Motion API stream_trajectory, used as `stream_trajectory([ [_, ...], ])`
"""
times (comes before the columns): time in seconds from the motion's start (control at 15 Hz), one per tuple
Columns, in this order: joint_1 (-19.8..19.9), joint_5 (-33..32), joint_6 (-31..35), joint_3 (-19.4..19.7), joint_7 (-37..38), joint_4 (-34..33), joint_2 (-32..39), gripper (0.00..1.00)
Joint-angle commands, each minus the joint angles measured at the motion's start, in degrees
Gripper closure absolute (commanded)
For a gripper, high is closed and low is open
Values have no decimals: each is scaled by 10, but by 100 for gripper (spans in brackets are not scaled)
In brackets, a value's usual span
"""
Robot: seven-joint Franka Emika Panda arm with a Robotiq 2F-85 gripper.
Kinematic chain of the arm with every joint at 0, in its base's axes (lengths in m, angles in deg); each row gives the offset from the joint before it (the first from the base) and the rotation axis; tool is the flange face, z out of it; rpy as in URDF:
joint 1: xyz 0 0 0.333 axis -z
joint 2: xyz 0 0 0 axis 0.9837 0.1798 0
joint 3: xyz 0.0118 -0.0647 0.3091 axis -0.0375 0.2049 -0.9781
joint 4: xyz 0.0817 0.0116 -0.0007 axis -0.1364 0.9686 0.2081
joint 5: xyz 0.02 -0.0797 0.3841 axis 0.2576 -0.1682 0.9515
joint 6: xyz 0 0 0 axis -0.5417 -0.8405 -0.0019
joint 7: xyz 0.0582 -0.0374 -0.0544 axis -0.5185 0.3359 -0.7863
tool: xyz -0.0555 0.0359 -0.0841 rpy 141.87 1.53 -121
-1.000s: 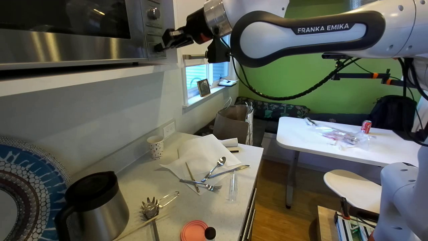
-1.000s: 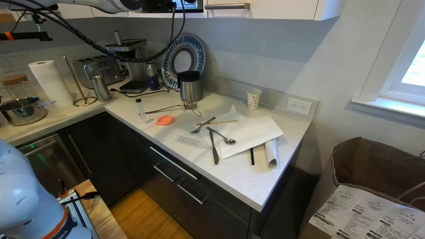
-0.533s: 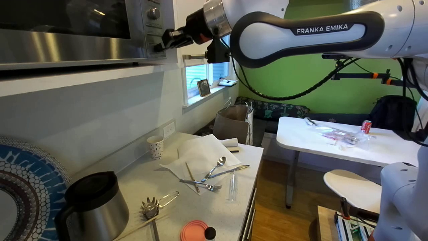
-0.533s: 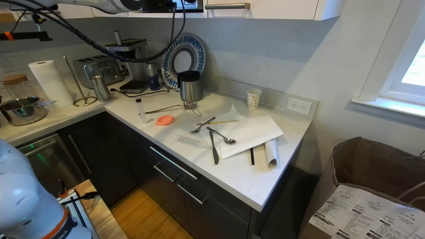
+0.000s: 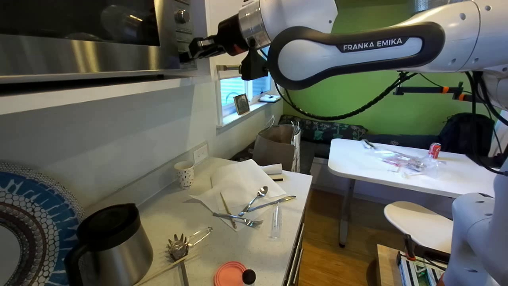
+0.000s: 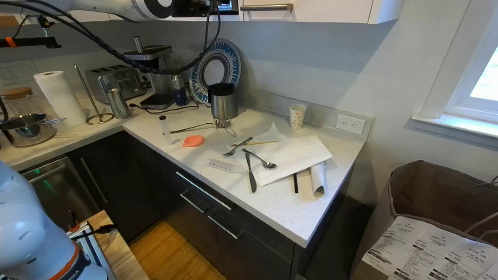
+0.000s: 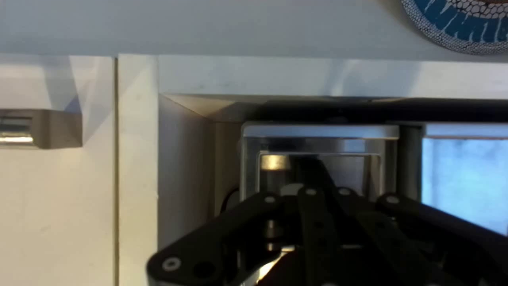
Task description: Push the bottom right rectangular gray button on the microwave to open it
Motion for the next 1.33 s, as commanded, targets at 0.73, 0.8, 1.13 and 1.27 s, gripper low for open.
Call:
stream_trajectory([
  [0.73, -45, 149, -95, 8, -145, -20, -22, 100],
  [0.8, -42, 148, -107, 7, -146, -19, -30, 100],
  [1.13, -54, 189, -136, 13, -192, -16, -58, 100],
  [1.27, -63, 223, -148, 21, -223, -15, -67, 100],
])
